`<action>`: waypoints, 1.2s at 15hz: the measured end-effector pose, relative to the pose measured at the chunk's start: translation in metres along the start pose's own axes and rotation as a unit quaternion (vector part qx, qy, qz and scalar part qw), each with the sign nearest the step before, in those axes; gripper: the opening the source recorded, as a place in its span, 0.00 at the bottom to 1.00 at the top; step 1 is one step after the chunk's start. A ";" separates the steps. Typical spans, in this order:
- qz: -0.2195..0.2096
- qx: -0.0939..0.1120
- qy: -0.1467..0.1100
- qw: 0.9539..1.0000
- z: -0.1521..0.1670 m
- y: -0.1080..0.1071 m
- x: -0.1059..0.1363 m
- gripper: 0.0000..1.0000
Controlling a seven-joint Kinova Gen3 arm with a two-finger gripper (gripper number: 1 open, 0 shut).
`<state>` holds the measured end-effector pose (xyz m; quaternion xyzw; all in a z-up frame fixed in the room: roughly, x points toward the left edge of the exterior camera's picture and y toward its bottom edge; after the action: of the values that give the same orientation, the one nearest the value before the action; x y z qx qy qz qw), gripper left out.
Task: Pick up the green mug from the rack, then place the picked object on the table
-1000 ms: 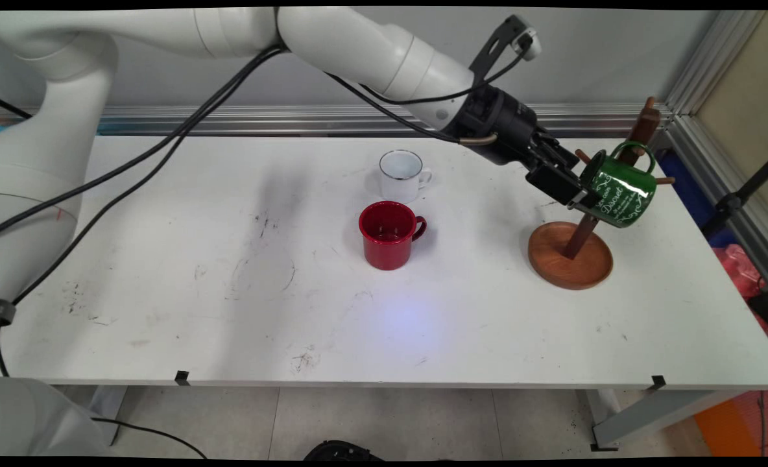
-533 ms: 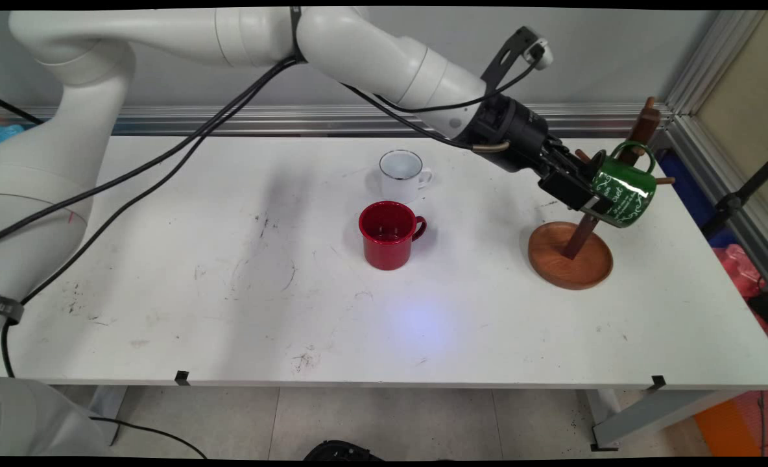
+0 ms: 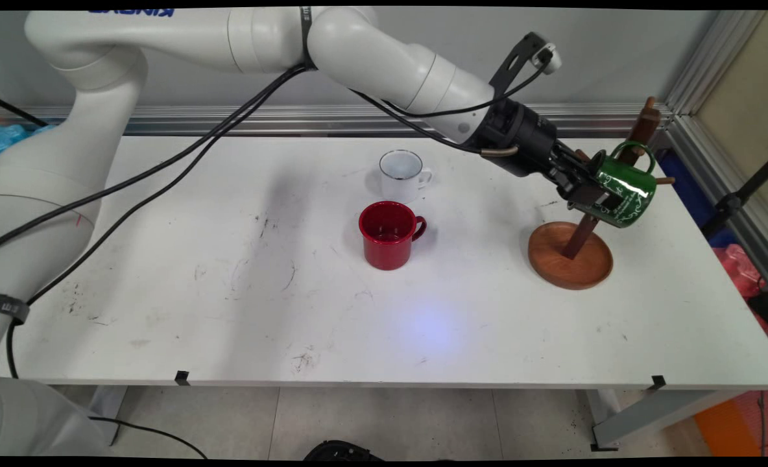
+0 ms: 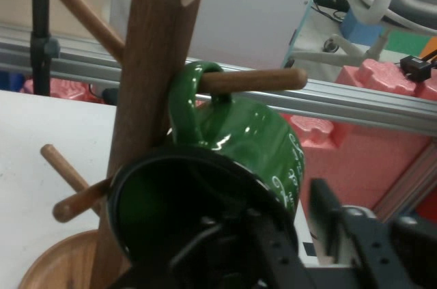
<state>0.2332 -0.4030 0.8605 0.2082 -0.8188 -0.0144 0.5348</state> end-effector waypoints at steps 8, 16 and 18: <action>0.002 -0.010 -0.001 1.000 0.002 0.004 -0.002 0.00; 0.010 -0.022 0.003 1.000 -0.007 0.016 0.011 0.00; 0.013 -0.023 0.003 1.000 -0.012 0.020 0.015 0.00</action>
<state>0.2324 -0.3879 0.8839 0.1847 -0.8196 -0.0259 0.5417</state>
